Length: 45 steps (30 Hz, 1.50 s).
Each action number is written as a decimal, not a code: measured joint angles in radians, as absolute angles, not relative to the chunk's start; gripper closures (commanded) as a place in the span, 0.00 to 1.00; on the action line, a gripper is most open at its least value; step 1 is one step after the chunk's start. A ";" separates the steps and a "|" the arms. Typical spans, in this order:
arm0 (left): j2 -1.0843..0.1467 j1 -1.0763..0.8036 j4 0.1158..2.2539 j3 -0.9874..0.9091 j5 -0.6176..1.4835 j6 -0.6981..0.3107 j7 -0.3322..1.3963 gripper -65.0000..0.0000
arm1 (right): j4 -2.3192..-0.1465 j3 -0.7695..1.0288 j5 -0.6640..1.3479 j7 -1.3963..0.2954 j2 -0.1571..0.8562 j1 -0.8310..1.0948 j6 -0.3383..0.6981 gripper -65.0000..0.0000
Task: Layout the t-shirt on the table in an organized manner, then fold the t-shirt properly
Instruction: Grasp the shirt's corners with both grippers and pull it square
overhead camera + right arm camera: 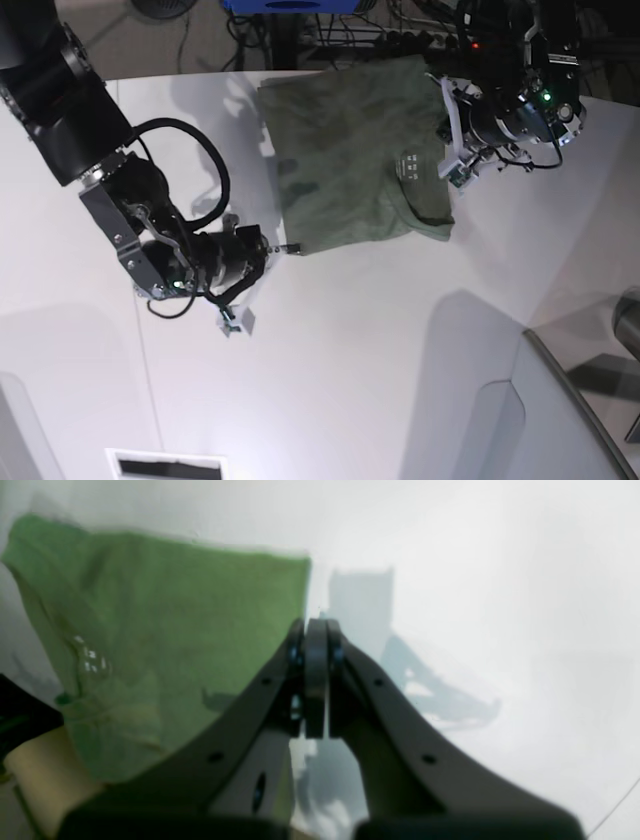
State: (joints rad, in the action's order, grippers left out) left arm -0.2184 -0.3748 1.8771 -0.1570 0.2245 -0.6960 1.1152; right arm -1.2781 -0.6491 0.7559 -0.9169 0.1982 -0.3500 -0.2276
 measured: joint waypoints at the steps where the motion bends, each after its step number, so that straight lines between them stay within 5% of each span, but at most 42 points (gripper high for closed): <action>1: -0.218 -0.395 1.880 -0.142 0.225 -0.696 1.112 1.00 | -1.276 -0.649 0.751 -0.913 0.198 -0.345 -0.228 1.00; 30: -0.215 -0.365 1.617 -0.065 0.104 -0.629 0.882 1.00 | -1.270 -0.648 0.755 -0.883 0.212 -0.272 -0.224 1.00; 45: -0.252 -0.035 1.464 -0.054 -0.230 -0.614 0.909 1.00 | -1.270 -0.648 0.756 -0.879 0.212 -0.267 -0.224 1.00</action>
State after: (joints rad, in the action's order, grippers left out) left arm -0.2523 -0.0349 1.4643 -0.0536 -0.2298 -0.6140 0.9089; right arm -1.2701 -0.6483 0.7559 -0.8795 0.2119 -0.2672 -0.2245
